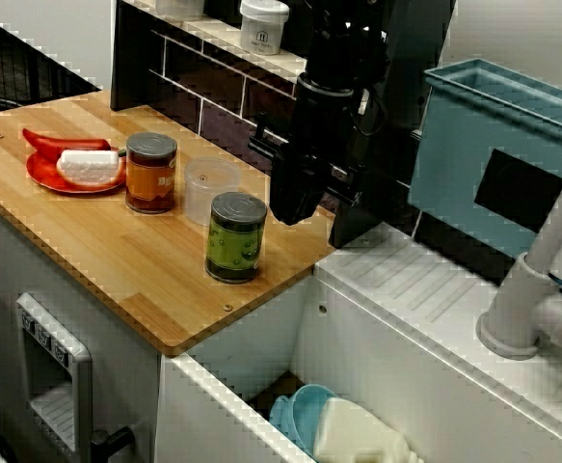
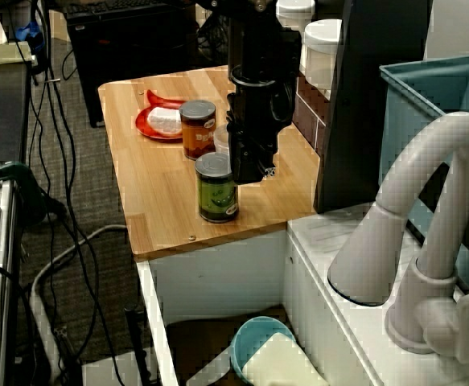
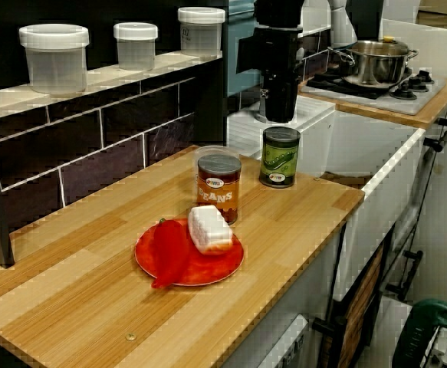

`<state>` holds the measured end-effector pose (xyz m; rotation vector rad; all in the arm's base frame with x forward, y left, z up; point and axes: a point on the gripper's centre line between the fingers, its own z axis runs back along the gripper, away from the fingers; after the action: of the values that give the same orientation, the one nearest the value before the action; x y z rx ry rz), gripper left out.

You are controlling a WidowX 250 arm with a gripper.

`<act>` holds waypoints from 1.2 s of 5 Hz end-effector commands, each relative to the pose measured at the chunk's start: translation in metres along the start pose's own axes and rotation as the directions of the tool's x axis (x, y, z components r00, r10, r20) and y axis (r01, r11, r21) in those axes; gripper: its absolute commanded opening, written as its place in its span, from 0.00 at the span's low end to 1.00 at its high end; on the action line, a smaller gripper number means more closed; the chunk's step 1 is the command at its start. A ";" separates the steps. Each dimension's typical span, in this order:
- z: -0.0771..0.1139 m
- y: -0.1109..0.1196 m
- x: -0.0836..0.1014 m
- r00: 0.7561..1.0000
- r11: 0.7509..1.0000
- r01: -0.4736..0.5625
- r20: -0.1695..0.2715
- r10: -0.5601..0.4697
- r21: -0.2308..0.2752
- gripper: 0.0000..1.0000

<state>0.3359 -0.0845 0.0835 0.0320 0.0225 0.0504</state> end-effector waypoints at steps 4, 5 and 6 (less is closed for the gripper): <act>-0.009 0.008 -0.011 0.994 0.998 -0.056 0.099 0.053 0.026 0.00; -0.005 0.020 -0.015 0.993 0.997 -0.073 0.096 0.072 0.008 0.00; 0.000 0.033 -0.021 0.991 0.996 -0.089 0.098 0.089 -0.007 0.00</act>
<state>0.3104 -0.0573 0.0623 0.0483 -0.0192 0.1309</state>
